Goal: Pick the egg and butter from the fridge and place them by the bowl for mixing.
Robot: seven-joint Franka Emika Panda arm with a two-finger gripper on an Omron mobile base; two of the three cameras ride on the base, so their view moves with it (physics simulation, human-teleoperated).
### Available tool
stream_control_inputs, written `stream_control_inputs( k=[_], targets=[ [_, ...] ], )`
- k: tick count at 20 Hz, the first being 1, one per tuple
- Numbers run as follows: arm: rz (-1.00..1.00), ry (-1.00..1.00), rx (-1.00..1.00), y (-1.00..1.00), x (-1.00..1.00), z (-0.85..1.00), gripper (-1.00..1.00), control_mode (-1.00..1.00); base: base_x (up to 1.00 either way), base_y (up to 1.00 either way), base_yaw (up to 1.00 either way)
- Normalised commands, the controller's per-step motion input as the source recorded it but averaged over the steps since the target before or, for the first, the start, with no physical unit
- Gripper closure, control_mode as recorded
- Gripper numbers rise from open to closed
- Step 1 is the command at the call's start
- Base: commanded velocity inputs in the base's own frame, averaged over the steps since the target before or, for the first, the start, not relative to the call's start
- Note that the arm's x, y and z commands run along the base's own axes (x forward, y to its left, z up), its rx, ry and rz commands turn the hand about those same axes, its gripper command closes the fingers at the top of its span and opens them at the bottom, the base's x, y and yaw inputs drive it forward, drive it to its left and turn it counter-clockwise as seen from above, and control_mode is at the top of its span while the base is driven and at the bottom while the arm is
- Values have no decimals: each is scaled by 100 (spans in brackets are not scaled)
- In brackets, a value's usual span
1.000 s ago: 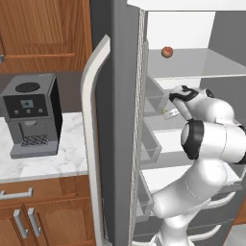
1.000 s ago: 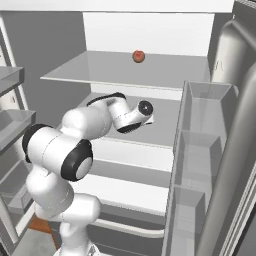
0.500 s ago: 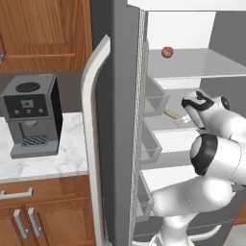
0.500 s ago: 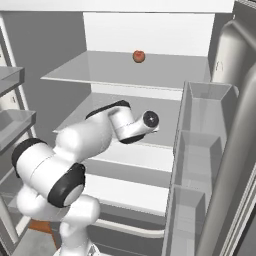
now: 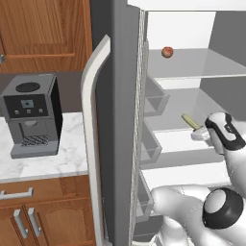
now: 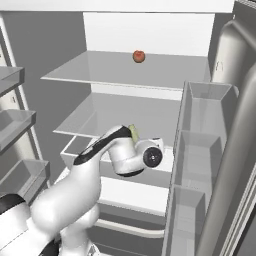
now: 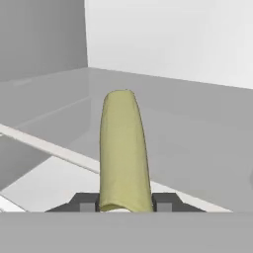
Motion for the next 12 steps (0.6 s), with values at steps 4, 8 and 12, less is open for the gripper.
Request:
stream_control_inputs(
  k=[4,8,12],
  targets=[
    [-7,2,2,-17,-83,23,100,-100,0,0,0],
    [-12,4,0,0,-71,30,100,-100,0,0,0],
    [-18,6,0,0,-68,22,100,-100,0,0,0]
  ],
)
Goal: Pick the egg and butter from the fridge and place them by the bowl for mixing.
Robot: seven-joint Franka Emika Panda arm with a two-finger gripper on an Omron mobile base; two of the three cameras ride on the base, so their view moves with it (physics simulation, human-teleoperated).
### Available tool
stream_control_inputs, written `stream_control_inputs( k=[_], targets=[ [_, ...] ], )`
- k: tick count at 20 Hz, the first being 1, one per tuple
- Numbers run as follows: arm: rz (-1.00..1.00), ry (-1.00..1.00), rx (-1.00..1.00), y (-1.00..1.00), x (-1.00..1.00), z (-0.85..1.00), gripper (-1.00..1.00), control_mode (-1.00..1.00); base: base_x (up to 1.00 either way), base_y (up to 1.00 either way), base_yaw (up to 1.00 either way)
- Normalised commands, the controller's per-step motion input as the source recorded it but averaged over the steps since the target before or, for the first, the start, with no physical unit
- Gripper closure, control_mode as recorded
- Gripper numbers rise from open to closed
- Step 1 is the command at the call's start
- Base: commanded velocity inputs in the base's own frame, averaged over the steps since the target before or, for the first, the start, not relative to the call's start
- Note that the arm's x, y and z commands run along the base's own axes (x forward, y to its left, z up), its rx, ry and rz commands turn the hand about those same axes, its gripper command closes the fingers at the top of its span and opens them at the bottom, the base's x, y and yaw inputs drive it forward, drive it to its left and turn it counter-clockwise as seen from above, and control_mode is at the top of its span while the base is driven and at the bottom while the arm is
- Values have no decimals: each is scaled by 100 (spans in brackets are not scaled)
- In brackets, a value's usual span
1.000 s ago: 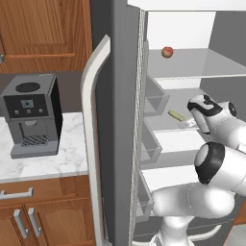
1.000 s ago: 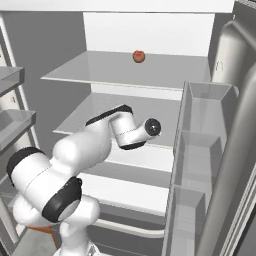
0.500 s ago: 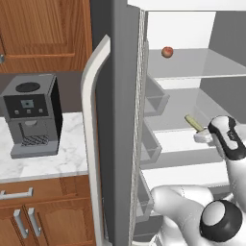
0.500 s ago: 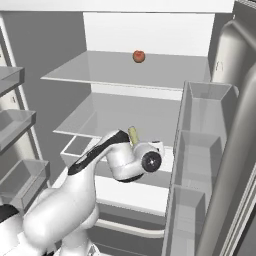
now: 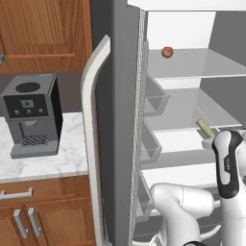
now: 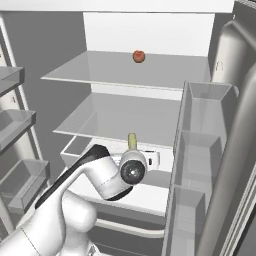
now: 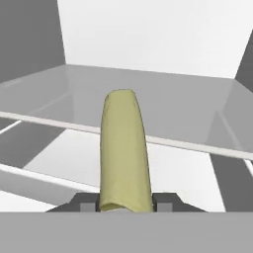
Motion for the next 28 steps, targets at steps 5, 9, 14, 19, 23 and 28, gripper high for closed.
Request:
stream_control_inputs(
  k=[5,9,14,19,23,28],
  targets=[
    [-15,2,0,0,-66,0,100,-100,0,0,0],
    [-10,1,0,15,-51,1,100,-100,0,0,0],
    [-3,0,0,1,-44,13,100,-100,0,0,0],
    [0,0,0,2,-9,54,100,-100,0,0,0],
    [0,0,0,26,-4,92,100,-100,0,0,0],
    [0,0,-1,20,-11,56,100,-100,0,0,0]
  ],
)
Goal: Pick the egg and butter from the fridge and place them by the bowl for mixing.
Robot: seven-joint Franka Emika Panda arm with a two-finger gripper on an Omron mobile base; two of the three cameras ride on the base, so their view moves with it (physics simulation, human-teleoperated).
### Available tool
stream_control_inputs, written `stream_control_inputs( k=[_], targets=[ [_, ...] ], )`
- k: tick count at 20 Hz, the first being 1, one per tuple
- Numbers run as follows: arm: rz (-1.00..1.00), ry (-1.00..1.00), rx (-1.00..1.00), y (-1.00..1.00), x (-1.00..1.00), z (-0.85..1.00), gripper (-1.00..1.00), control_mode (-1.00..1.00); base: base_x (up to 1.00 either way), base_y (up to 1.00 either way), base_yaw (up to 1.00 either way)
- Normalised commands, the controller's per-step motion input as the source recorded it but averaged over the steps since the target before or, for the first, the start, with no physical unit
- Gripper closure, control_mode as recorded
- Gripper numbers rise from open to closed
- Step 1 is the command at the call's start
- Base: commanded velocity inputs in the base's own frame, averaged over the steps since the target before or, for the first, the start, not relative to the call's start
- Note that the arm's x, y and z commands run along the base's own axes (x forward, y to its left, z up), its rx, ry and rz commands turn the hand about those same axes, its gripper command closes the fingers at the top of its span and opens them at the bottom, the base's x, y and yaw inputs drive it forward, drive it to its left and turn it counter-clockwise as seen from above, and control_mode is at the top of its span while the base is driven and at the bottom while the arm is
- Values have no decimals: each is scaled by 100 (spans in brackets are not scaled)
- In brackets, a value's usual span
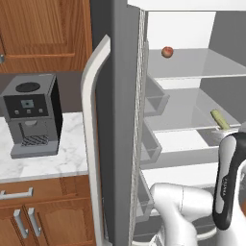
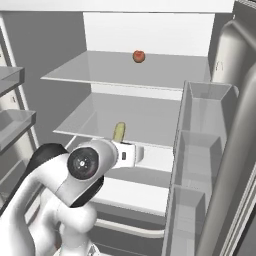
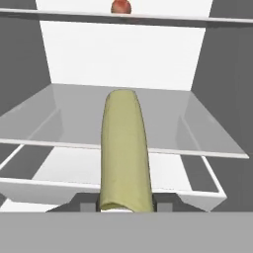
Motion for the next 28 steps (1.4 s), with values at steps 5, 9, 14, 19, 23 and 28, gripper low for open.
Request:
stream_control_inputs(
  k=[5,9,14,19,23,28],
  targets=[
    [0,0,0,17,-21,6,100,-100,0,0,0],
    [0,0,0,13,-49,1,100,-100,0,0,0],
    [0,0,0,3,-20,1,100,100,-80,12,0],
    [0,0,0,0,0,0,100,100,-100,26,0],
    [0,0,0,0,0,0,100,100,-100,37,0],
    [0,0,0,0,0,0,100,100,-100,33,0]
  ],
)
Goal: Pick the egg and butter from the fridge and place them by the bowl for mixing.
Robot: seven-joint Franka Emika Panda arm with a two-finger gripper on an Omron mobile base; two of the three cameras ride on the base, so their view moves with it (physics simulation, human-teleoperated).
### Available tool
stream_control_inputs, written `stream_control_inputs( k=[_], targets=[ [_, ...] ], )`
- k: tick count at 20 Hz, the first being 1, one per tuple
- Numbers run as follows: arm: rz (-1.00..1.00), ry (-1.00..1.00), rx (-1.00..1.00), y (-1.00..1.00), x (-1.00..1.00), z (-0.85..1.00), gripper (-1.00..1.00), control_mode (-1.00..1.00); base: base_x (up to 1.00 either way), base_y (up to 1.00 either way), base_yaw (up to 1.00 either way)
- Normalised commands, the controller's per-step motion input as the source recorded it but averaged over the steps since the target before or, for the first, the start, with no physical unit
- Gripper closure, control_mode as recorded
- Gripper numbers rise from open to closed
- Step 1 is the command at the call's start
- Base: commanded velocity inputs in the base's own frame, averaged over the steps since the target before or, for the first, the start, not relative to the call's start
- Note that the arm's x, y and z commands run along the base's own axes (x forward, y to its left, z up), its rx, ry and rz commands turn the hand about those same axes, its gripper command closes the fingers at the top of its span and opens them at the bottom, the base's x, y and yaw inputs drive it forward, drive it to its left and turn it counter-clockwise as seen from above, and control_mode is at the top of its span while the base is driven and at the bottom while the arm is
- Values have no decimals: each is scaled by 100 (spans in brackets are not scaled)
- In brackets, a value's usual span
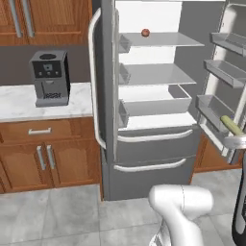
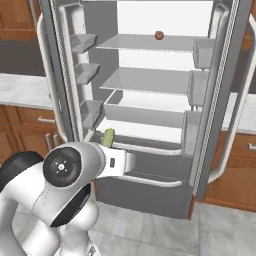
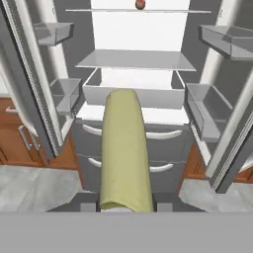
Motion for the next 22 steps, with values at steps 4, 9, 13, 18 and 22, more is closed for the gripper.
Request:
stream_control_inputs(
  k=[4,9,13,18,22],
  targets=[
    [0,0,0,0,0,0,100,100,-100,21,-3],
    [0,0,0,0,0,0,100,100,-33,-33,-47],
    [0,0,0,0,0,0,100,100,0,-58,-70],
    [0,0,0,0,0,0,100,100,3,-47,-83],
    [0,0,0,0,0,0,100,100,8,-46,-83]
  ],
)
